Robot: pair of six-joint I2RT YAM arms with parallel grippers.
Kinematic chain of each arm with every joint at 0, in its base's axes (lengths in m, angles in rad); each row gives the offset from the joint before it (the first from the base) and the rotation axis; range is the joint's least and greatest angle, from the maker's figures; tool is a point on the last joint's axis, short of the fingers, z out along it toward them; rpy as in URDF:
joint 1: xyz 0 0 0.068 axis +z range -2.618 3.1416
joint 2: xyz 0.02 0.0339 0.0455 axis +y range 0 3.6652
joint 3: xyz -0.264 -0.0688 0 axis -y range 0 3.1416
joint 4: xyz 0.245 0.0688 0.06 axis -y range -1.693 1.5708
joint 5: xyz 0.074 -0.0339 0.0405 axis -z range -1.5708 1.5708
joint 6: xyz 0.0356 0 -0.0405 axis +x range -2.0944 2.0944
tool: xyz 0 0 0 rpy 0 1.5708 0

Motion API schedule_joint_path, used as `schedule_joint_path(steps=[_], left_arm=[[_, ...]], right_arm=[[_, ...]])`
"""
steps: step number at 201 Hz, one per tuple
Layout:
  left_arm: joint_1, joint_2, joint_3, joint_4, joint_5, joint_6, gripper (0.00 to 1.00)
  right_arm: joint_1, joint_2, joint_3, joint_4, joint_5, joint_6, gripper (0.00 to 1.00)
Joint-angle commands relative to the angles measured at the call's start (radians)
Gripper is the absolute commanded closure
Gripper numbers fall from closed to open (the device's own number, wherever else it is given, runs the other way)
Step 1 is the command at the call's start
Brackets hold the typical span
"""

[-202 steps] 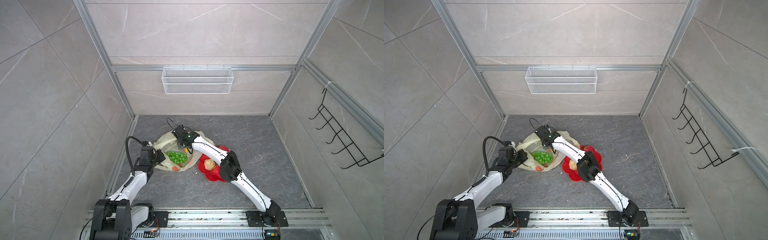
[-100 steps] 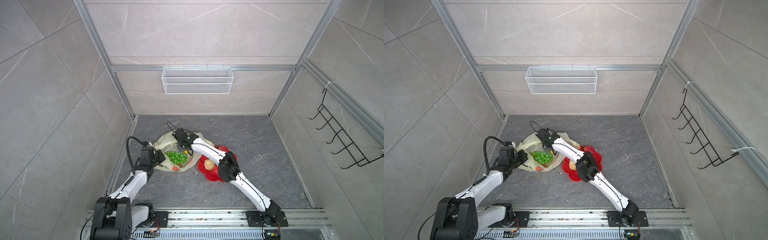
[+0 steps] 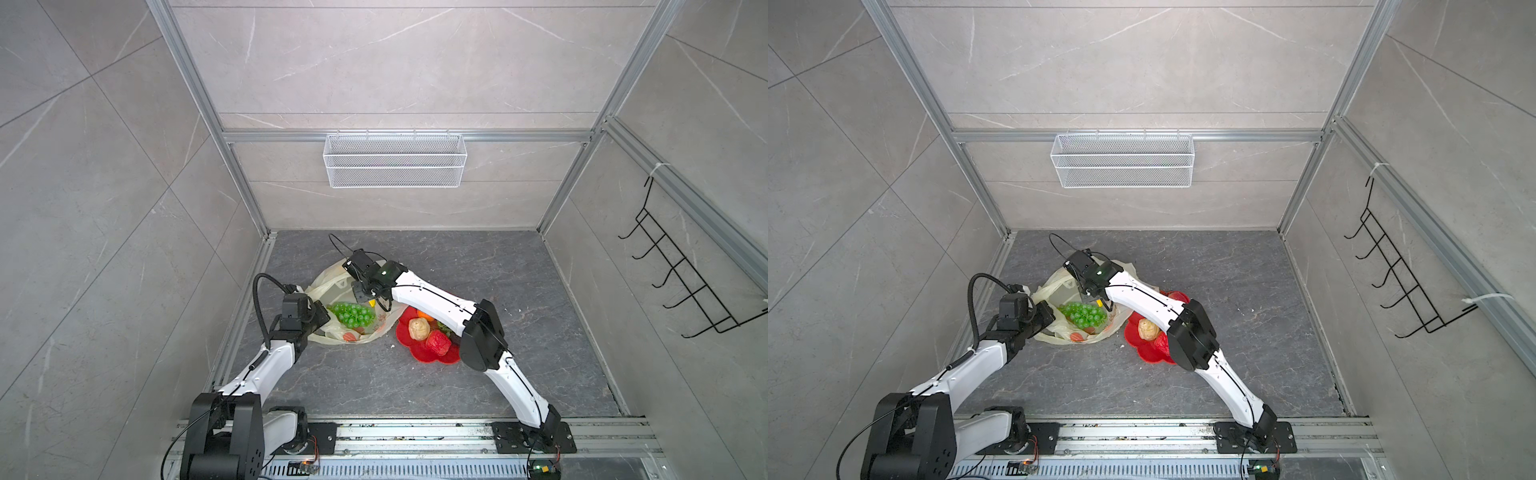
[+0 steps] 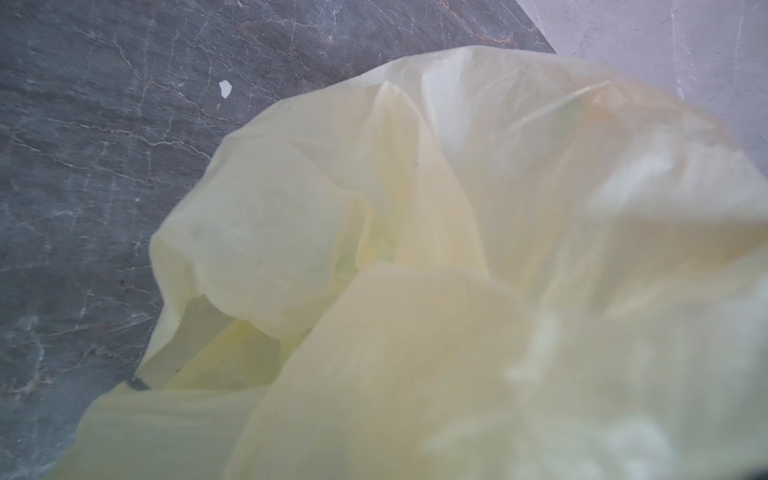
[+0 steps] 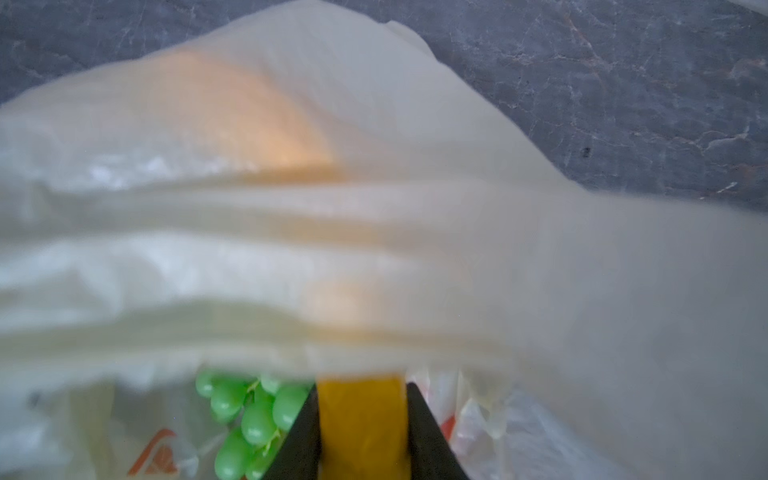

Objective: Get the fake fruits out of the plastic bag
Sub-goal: 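Lift the yellow banana out and carry it over the red plate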

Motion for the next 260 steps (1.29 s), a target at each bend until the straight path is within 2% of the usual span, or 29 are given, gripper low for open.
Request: schedule_joint_path(steps=[1,66,114,185,207,260], left_arm=[[-0.001,-0.008,0.020,-0.006,-0.025,0.013,1.00],[-0.001,-0.006,0.017,0.004,-0.014,0.008,1.00],[-0.001,-0.003,0.013,0.018,0.000,0.006,1.00],[-0.001,-0.002,0.019,-0.005,-0.035,0.006,1.00],[0.008,-0.023,0.021,-0.056,-0.100,-0.004,1.00],[0.062,-0.076,-0.004,-0.107,-0.171,-0.043,1.00]], right_arm=[[0.022,-0.114,-0.172,0.059,0.008,-0.026,0.71],[0.030,-0.420,-0.624,0.208,-0.021,0.003,0.71],[0.030,-0.630,-0.865,0.236,-0.065,-0.020,0.71],[0.010,-0.882,-1.042,0.094,0.069,-0.009,0.71],[-0.029,-0.926,-1.087,0.064,0.079,0.009,0.71],[-0.151,-1.021,-1.187,0.045,0.067,0.058,0.71]])
